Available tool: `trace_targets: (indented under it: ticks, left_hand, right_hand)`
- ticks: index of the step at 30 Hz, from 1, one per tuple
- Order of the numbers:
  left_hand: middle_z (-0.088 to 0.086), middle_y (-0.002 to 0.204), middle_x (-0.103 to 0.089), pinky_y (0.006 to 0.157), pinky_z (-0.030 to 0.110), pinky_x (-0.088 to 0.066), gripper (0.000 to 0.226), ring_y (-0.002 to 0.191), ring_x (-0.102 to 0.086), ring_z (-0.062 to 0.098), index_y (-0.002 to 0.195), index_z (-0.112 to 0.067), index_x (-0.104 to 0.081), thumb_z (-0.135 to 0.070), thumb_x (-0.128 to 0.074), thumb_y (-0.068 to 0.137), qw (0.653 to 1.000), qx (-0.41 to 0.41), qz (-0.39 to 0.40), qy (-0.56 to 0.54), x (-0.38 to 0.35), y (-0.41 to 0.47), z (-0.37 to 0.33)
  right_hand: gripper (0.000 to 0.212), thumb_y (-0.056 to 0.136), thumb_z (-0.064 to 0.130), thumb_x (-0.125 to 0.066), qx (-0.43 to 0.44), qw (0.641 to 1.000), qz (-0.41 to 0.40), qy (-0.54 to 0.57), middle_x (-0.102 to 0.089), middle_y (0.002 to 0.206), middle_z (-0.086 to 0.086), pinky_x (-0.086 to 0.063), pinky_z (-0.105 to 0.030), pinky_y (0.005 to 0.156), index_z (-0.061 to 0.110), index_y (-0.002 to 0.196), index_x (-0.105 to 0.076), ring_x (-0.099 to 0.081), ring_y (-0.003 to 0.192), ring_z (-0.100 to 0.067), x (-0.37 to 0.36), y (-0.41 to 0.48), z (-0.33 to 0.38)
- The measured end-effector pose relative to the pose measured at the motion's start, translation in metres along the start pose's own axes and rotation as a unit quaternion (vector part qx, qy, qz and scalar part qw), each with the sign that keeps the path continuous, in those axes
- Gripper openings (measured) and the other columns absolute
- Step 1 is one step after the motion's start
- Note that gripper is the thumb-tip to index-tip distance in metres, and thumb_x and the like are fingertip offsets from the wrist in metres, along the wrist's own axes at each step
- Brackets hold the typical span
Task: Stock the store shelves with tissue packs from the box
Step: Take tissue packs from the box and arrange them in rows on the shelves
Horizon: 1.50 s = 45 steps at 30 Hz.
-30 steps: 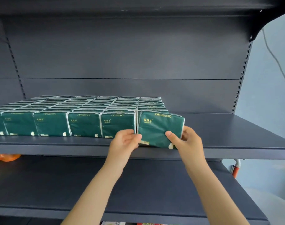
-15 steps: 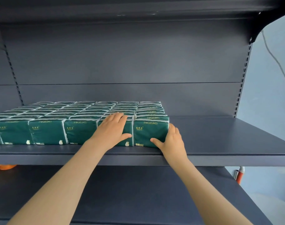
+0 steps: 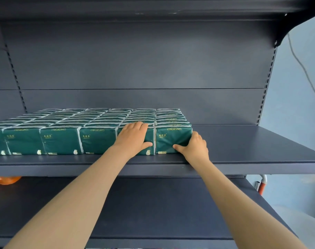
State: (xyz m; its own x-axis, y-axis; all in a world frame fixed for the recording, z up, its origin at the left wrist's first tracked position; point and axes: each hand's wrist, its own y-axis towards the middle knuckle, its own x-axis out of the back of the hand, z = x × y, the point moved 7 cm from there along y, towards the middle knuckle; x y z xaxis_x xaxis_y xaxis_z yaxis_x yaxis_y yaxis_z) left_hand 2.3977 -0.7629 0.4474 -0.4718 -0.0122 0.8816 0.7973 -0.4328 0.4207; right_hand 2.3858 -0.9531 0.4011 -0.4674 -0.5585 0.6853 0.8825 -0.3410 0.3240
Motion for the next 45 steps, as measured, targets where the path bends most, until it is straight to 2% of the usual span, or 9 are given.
trace_targets:
  ticks: [5,10,16,19,26,34,37,40,45]
  left_hand:
    - [0.009,0.146,-0.035,0.117,0.037,-0.019,0.066,0.138,-0.028,0.025,0.141,-0.008,-0.032,-0.049,-0.049,0.092,1.0,-0.002,-0.007,0.002,0.016,-0.01,0.014]
    - [0.012,0.142,-0.04,0.112,0.037,-0.026,0.064,0.133,-0.036,0.027,0.14,-0.005,-0.035,-0.047,-0.048,0.094,1.0,0.008,-0.006,0.008,0.04,-0.032,0.045]
    - [0.016,0.134,-0.045,0.103,0.045,-0.037,0.058,0.127,-0.039,0.033,0.135,-0.003,-0.041,-0.043,-0.049,0.094,0.999,0.038,0.012,-0.004,0.071,-0.068,0.078]
    - [0.017,0.133,-0.046,0.101,0.048,-0.039,0.055,0.125,-0.039,0.033,0.133,-0.004,-0.044,-0.043,-0.048,0.094,0.999,0.049,0.007,0.005,0.092,-0.096,0.089]
    - [0.016,0.128,-0.048,0.096,0.05,-0.042,0.052,0.122,-0.041,0.033,0.128,-0.004,-0.049,-0.044,-0.047,0.095,0.995,0.091,-0.003,0.042,0.155,-0.191,0.104]
    - [0.019,0.121,-0.053,0.091,0.046,-0.045,0.05,0.111,-0.051,0.037,0.122,-0.001,-0.051,-0.043,-0.049,0.094,0.989,0.108,0.025,0.098,0.222,-0.298,0.1]
    - [0.02,0.123,-0.053,0.092,0.046,-0.045,0.053,0.11,-0.052,0.038,0.125,-0.001,-0.049,-0.044,-0.049,0.094,0.989,0.113,0.024,0.093,0.247,-0.324,0.098]
    - [0.02,0.121,-0.053,0.092,0.045,-0.045,0.052,0.108,-0.052,0.038,0.124,0.0,-0.05,-0.042,-0.05,0.094,0.991,0.107,0.023,0.076,0.252,-0.342,0.091]
    - [0.018,0.119,-0.053,0.088,0.044,-0.045,0.049,0.107,-0.052,0.035,0.121,-0.001,-0.052,-0.041,-0.05,0.093,0.994,0.084,0.055,0.032,0.204,-0.357,0.08]
  right_hand:
    - [0.062,0.077,0.044,-0.072,-0.018,0.995,0.092,-0.024,-0.062,0.112,-0.006,-0.043,-0.039,0.094,0.012,0.122,-0.043,-0.053,0.112,-0.029,0.011,-0.002,0.0]
    - [0.066,0.086,0.051,-0.059,-0.06,0.983,0.088,-0.148,-0.053,0.126,-0.011,-0.043,-0.039,0.091,0.005,0.13,-0.04,-0.046,0.118,-0.032,0.04,-0.015,0.0]
    - [0.058,0.087,0.037,-0.061,0.085,0.924,0.165,-0.334,-0.052,0.132,-0.008,-0.044,-0.038,0.097,0.013,0.136,-0.042,-0.048,0.121,-0.03,0.053,-0.052,0.046]
    - [0.054,0.089,0.034,-0.06,0.133,0.892,0.154,-0.404,-0.053,0.13,-0.01,-0.046,-0.038,0.095,0.011,0.135,-0.044,-0.05,0.119,-0.031,0.064,-0.077,0.078]
    - [0.047,0.092,0.034,-0.055,0.214,0.892,0.101,-0.385,-0.056,0.124,-0.011,-0.046,-0.036,0.087,0.008,0.13,-0.047,-0.053,0.112,-0.032,0.094,-0.148,0.151]
    - [0.048,0.091,0.036,-0.055,0.249,0.907,0.06,-0.333,-0.056,0.122,-0.015,-0.046,-0.041,0.091,0.005,0.127,-0.048,-0.052,0.113,-0.036,0.133,-0.244,0.188]
    - [0.05,0.089,0.038,-0.057,0.263,0.915,0.08,-0.295,-0.055,0.123,-0.015,-0.045,-0.047,0.095,0.006,0.127,-0.047,-0.05,0.114,-0.036,0.132,-0.278,0.197]
    - [0.052,0.089,0.038,-0.057,0.259,0.92,0.103,-0.276,-0.053,0.126,-0.015,-0.045,-0.045,0.095,0.008,0.129,-0.045,-0.05,0.115,-0.036,0.119,-0.303,0.203]
    - [0.054,0.091,0.037,-0.055,0.252,0.913,0.16,-0.279,-0.051,0.13,-0.015,-0.043,-0.039,0.092,0.006,0.134,-0.043,-0.048,0.119,-0.034,0.067,-0.334,0.196]
